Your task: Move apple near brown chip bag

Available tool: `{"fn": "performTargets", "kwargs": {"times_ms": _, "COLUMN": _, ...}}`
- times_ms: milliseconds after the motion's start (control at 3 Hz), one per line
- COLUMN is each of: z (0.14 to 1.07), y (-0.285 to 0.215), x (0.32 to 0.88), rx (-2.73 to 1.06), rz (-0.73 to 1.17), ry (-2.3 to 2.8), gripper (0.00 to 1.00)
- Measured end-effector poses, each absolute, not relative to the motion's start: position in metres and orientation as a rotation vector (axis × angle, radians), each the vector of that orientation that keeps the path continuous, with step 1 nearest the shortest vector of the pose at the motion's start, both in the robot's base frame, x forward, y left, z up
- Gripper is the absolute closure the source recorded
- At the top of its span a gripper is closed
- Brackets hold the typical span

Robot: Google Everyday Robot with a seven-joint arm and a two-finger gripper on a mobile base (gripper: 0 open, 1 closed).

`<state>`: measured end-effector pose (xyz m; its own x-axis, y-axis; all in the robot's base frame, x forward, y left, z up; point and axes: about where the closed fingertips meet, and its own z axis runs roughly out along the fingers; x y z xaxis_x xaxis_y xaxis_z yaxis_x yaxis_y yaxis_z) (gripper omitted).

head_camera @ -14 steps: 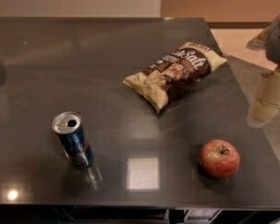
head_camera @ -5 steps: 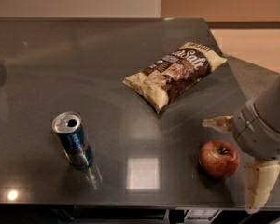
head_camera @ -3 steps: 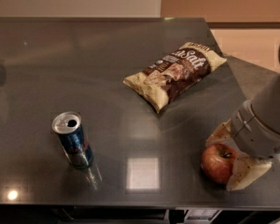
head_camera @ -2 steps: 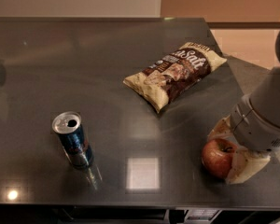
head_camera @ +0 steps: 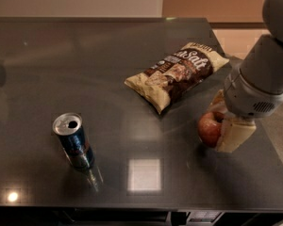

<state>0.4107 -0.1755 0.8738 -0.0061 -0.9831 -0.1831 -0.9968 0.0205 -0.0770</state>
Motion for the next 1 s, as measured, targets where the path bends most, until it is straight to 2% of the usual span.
{"fn": "performTargets", "kwargs": {"times_ms": 1000, "z": 0.869, "y": -0.157, "x": 0.486, "rx": -1.762, "rz": 0.067, "ry": 2.202, "gripper": 1.0}}
